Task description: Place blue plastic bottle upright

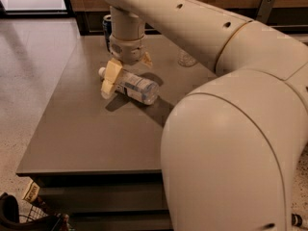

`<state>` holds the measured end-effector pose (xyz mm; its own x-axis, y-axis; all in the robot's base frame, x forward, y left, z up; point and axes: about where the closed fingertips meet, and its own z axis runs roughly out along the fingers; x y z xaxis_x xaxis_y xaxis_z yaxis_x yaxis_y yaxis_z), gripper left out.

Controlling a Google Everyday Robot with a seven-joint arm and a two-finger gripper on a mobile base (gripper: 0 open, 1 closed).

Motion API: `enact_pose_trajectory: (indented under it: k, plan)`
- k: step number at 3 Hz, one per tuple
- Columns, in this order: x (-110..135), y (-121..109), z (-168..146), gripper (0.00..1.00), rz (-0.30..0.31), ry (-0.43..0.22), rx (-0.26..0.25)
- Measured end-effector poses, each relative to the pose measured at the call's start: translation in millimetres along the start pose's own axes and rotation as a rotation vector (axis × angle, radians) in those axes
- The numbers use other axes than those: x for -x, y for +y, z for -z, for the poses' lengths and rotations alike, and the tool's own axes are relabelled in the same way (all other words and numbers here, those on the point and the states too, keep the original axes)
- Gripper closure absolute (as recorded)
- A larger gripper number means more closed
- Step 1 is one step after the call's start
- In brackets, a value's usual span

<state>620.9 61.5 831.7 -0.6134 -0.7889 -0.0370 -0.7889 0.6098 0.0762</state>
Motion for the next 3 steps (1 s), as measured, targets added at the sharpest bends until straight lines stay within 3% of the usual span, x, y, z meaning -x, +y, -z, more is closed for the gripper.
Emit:
enact_pose_trajectory:
  k: [1,3]
  plan:
    - [-2.2,6.1,-11.0,0.25,0.001,0.014,0.001]
    - [3.6,6.2,-15.9,0.87,0.003,-0.001,-0.001]
